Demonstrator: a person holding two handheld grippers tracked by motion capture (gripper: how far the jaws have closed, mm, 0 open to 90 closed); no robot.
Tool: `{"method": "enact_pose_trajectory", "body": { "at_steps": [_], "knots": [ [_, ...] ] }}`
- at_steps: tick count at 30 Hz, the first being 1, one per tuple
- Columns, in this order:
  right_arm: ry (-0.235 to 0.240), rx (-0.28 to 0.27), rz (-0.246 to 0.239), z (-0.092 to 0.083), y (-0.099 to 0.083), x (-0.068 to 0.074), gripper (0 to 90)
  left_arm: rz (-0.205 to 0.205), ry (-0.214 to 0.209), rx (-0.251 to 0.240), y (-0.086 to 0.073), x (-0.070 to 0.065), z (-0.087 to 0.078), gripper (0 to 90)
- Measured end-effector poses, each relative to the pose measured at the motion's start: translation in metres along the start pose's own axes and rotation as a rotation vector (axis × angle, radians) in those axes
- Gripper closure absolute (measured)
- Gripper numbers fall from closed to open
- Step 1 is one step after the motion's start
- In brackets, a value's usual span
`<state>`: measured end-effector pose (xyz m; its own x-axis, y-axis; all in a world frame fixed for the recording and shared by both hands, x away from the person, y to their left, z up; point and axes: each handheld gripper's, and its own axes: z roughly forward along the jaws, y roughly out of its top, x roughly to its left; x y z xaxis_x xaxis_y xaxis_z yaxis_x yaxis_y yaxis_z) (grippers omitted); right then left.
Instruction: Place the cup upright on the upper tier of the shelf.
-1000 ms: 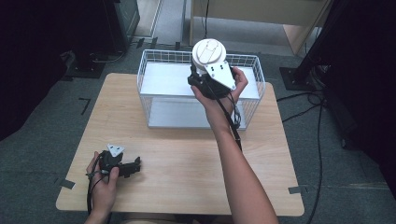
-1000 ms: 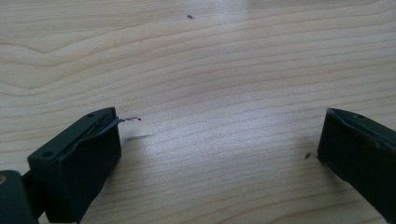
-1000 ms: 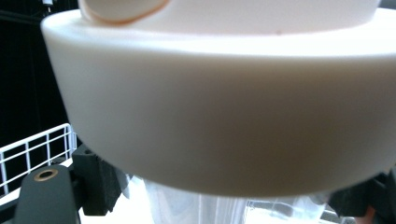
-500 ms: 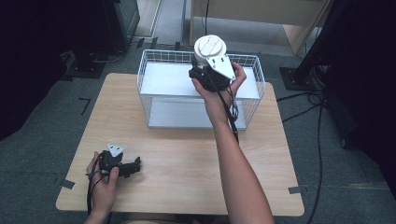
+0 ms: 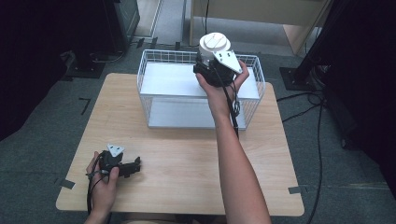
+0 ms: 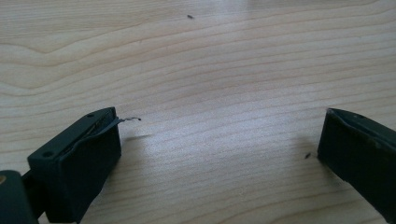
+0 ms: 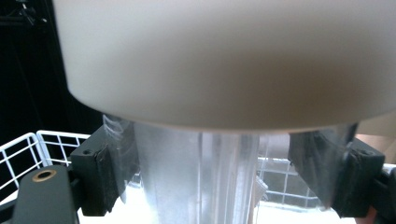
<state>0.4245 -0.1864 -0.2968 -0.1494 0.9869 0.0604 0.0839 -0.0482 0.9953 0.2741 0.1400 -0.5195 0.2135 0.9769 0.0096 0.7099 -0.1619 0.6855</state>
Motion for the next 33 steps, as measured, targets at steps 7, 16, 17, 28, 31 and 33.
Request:
{"method": "enact_pose_trajectory", "body": {
  "at_steps": [7, 16, 17, 28, 31, 33],
  "knots": [
    [0.022, 0.023, 0.034, -0.002, -0.009, -0.004, 14.4, 0.000, 0.000, -0.001, 0.000, 0.000, 0.000, 0.0],
    [0.047, 0.074, 0.022, -0.003, -0.022, -0.009, 7.4, 0.007, -0.002, 0.001, 0.000, 0.000, 0.000, 0.0],
    [0.038, 0.093, 0.009, -0.004, -0.025, -0.008, 3.4, 0.007, -0.003, 0.001, 0.000, 0.000, 0.000, 0.0],
    [0.076, 0.119, 0.013, -0.025, -0.051, -0.018, 1.1, 0.011, -0.004, 0.003, 0.001, 0.000, 0.000, 0.0],
    [0.079, 0.122, 0.009, -0.031, -0.055, -0.021, 1.1, 0.010, -0.005, 0.002, 0.001, -0.001, 0.001, 0.0],
    [0.091, 0.109, -0.002, -0.041, -0.057, -0.025, 1.1, 0.010, -0.005, 0.002, 0.001, -0.001, 0.001, 0.0]
  ]
}}
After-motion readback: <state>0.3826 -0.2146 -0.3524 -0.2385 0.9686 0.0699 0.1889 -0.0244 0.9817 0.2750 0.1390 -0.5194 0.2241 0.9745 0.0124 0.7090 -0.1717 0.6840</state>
